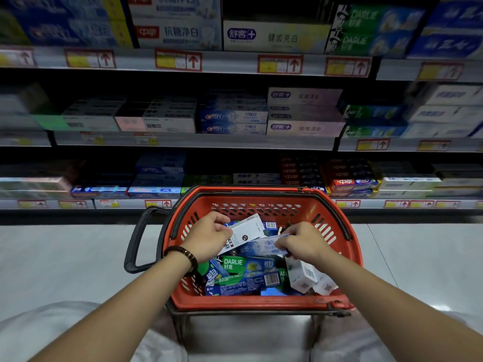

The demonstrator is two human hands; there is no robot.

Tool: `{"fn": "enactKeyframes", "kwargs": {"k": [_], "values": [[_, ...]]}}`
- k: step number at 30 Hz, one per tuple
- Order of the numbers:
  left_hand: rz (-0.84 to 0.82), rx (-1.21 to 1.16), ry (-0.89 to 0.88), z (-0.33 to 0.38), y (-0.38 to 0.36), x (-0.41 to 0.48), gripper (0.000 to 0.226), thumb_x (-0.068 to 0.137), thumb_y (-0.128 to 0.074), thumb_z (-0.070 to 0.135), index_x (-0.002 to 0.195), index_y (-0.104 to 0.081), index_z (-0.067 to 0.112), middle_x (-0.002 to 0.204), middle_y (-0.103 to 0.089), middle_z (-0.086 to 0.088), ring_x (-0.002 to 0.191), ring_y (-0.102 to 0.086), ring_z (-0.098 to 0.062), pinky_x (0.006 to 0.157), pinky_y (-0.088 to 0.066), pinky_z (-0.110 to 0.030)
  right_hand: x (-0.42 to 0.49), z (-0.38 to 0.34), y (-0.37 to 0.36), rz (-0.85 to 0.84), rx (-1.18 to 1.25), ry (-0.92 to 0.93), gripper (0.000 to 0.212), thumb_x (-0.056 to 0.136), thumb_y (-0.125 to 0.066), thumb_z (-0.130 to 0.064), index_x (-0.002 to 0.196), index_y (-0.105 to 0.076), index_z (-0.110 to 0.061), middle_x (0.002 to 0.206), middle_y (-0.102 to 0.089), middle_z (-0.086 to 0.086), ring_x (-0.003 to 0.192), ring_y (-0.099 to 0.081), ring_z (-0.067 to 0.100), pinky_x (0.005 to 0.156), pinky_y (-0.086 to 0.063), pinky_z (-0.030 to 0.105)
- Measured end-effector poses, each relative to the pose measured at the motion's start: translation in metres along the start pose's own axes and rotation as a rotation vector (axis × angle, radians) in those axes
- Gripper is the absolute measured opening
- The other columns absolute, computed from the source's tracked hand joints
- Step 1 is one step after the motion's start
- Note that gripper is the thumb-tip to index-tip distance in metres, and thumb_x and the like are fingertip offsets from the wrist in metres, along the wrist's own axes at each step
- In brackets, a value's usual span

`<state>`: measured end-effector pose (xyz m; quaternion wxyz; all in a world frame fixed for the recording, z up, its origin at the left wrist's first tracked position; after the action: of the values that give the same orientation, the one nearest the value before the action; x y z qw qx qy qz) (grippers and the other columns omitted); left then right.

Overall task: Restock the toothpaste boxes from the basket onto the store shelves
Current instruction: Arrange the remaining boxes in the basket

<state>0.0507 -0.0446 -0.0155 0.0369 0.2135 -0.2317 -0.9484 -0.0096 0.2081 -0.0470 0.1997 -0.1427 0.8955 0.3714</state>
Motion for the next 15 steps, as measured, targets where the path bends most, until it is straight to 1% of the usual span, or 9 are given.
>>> {"fn": "enactKeyframes", "kwargs": {"k": [1,3,4,6,9,10,12,13,15], "values": [[0.0,0.001,0.003,0.001,0.0,0.0,0.022,0.101,-0.062,0.017,0.122,-0.06,0.021,0.099,-0.071,0.004,0.095,-0.074,-0.033,0.068,-0.061,-0.039,-0.001,0.0,0.003,0.013,0.015,0.009,0.019,0.073,-0.079,-0.026,0.073,-0.078,-0.007,0.063,-0.07,0.005,0.06,-0.061,0.019,0.057,-0.049,0.036],[-0.003,0.009,0.009,0.001,-0.001,-0.001,0.023,0.101,-0.062,0.016,0.123,-0.06,0.021,0.1,-0.071,0.003,0.095,-0.074,-0.032,0.067,-0.061,-0.037,-0.002,0.002,0.009,0.042,0.07,0.024,0.027,0.079,-0.08,-0.03,0.082,-0.078,-0.003,0.07,-0.071,0.015,0.061,-0.058,0.019,0.058,-0.042,0.034],[-0.004,0.016,0.011,0.001,-0.001,0.0,0.023,0.101,-0.062,0.017,0.123,-0.06,0.021,0.101,-0.071,0.003,0.095,-0.074,-0.031,0.067,-0.061,-0.036,-0.003,0.001,0.012,0.055,0.11,0.035,0.028,0.084,-0.081,-0.032,0.084,-0.079,-0.004,0.071,-0.071,0.015,0.061,-0.057,0.02,0.059,-0.04,0.035],[-0.005,0.038,0.011,0.001,-0.002,0.0,0.024,0.1,-0.063,0.018,0.123,-0.06,0.022,0.102,-0.071,0.004,0.093,-0.074,-0.027,0.07,-0.062,-0.038,-0.003,0.001,0.019,0.062,0.183,0.047,0.029,0.091,-0.08,-0.035,0.082,-0.08,-0.008,0.066,-0.064,0.008,0.058,-0.051,0.018,0.058,-0.037,0.034],[-0.018,0.044,0.024,0.002,-0.002,0.0,0.025,0.1,-0.064,0.019,0.124,-0.059,0.023,0.104,-0.071,0.004,0.096,-0.074,-0.029,0.073,-0.063,-0.044,-0.001,0.002,0.026,0.066,0.267,0.071,0.032,0.094,-0.078,-0.04,0.084,-0.083,-0.01,0.065,-0.057,0.006,0.057,-0.045,0.017,0.06,-0.036,0.036],[-0.02,0.045,0.033,0.002,-0.001,0.0,0.025,0.1,-0.064,0.02,0.125,-0.058,0.023,0.105,-0.07,0.003,0.097,-0.074,-0.03,0.074,-0.063,-0.045,-0.001,0.003,0.027,0.057,0.281,0.083,0.033,0.094,-0.078,-0.042,0.086,-0.083,-0.011,0.067,-0.058,0.008,0.059,-0.045,0.018,0.061,-0.036,0.037],[-0.025,0.059,0.049,0.002,-0.001,-0.001,0.026,0.1,-0.064,0.021,0.126,-0.057,0.023,0.106,-0.069,0.003,0.097,-0.073,-0.029,0.076,-0.063,-0.044,0.0,0.004,0.029,0.05,0.285,0.09,0.031,0.094,-0.078,-0.043,0.087,-0.083,-0.013,0.073,-0.07,0.012,0.061,-0.051,0.019,0.063,-0.04,0.039],[-0.027,0.063,0.057,0.002,-0.001,-0.001,0.027,0.1,-0.064,0.021,0.126,-0.057,0.022,0.107,-0.069,0.002,0.098,-0.073,-0.029,0.076,-0.063,-0.043,0.001,0.005,0.029,0.056,0.285,0.094,0.029,0.095,-0.078,-0.043,0.087,-0.083,-0.014,0.078,-0.076,0.011,0.064,-0.057,0.018,0.065,-0.044,0.04],[-0.031,0.06,0.077,0.001,-0.002,-0.001,0.028,0.1,-0.065,0.02,0.127,-0.056,0.02,0.107,-0.069,0.001,0.1,-0.073,-0.03,0.076,-0.062,-0.043,0.002,0.006,0.029,0.071,0.291,0.108,0.025,0.095,-0.078,-0.041,0.092,-0.08,-0.016,0.084,-0.081,0.004,0.074,-0.071,0.016,0.074,-0.056,0.044]]}}
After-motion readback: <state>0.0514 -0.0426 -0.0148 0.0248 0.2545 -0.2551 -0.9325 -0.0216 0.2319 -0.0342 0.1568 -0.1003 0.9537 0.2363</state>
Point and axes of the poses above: each hand's wrist, its own x-axis towards the middle knuckle, its own y-axis out of the back of the hand, z = x × y, the point moved 3 cm from there along x, towards the middle knuckle
